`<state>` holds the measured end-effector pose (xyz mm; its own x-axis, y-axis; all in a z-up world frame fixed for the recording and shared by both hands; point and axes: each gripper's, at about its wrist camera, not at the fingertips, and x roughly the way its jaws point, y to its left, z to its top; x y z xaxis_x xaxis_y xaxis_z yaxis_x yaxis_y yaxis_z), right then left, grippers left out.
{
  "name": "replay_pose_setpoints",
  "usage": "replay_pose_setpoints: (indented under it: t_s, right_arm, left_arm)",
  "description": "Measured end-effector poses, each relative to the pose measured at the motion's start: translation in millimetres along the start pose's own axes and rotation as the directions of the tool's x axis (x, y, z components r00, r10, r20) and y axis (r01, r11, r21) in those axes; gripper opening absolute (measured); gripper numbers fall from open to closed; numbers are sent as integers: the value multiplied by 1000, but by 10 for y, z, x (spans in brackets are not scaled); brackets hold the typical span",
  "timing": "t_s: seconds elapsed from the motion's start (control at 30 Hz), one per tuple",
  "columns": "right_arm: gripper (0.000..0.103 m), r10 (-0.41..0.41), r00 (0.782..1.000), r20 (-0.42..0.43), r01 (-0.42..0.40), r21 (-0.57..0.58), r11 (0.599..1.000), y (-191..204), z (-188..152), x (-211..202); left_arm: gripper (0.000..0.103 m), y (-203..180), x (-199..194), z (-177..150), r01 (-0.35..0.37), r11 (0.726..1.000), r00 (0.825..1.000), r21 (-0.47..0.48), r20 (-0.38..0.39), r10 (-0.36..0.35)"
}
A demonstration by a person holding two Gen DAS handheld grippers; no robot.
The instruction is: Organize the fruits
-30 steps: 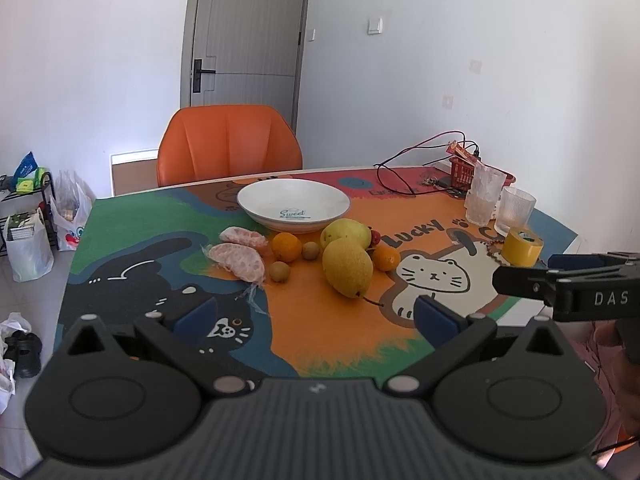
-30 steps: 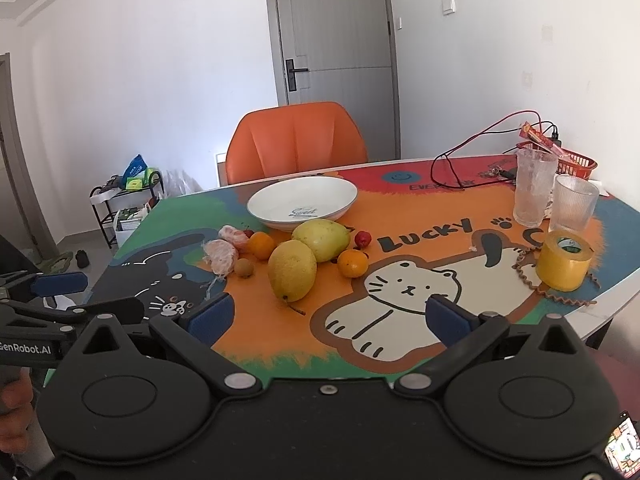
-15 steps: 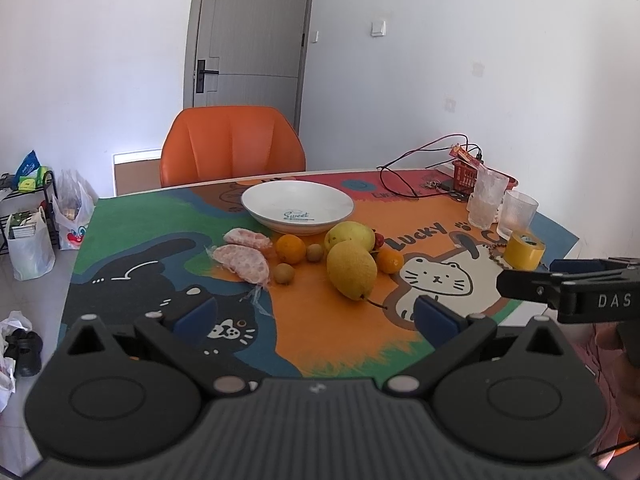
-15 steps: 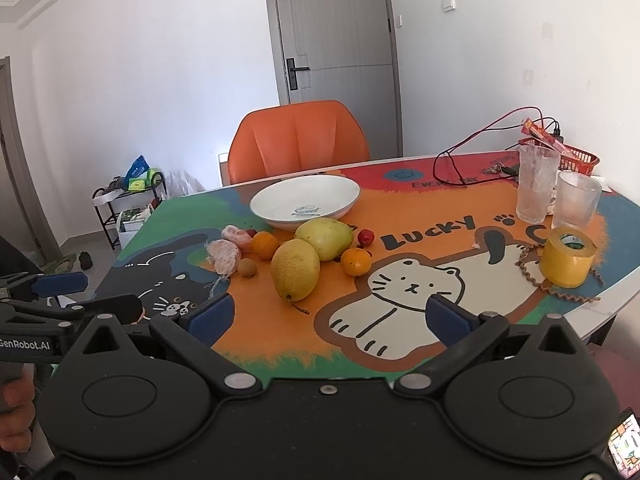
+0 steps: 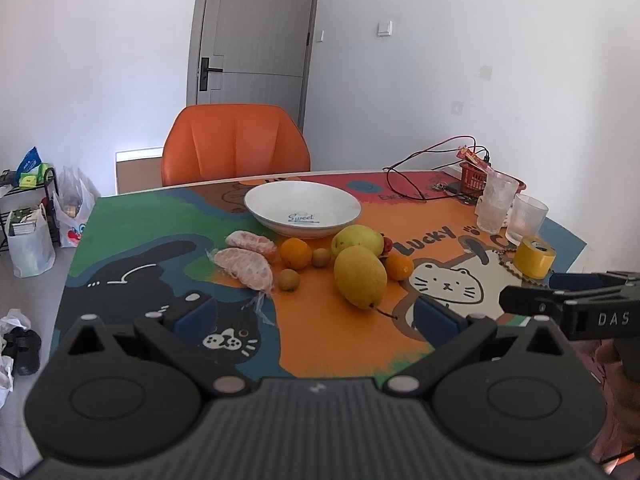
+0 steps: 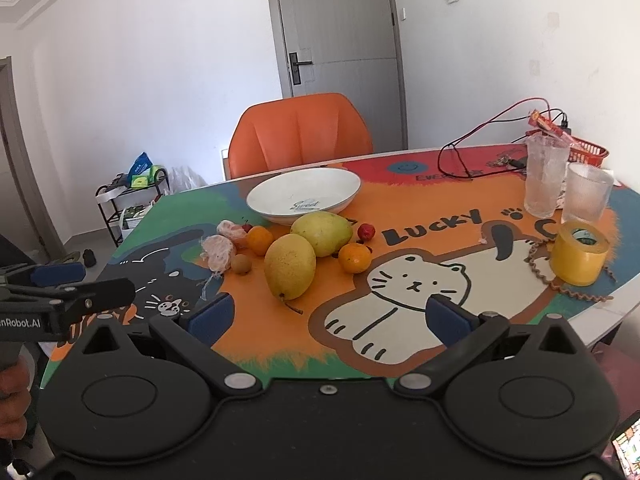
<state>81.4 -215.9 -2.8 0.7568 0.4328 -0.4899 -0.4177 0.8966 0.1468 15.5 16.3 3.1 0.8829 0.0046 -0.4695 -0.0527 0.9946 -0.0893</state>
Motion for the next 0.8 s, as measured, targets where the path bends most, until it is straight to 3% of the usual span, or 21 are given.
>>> replay_pose_setpoints:
  t_s: [0.47,0.8]
  right_arm:
    - [102,49,999,-16,-48,47,998,-179,43,407]
    - [90,70,997,-41,-69,32,997,-174,92,676]
  left_arm:
    - [102,106,465,62,59,997,997,-40,-43,-60]
    - [99,152,758,118,84,995,995,-50,-57,-87]
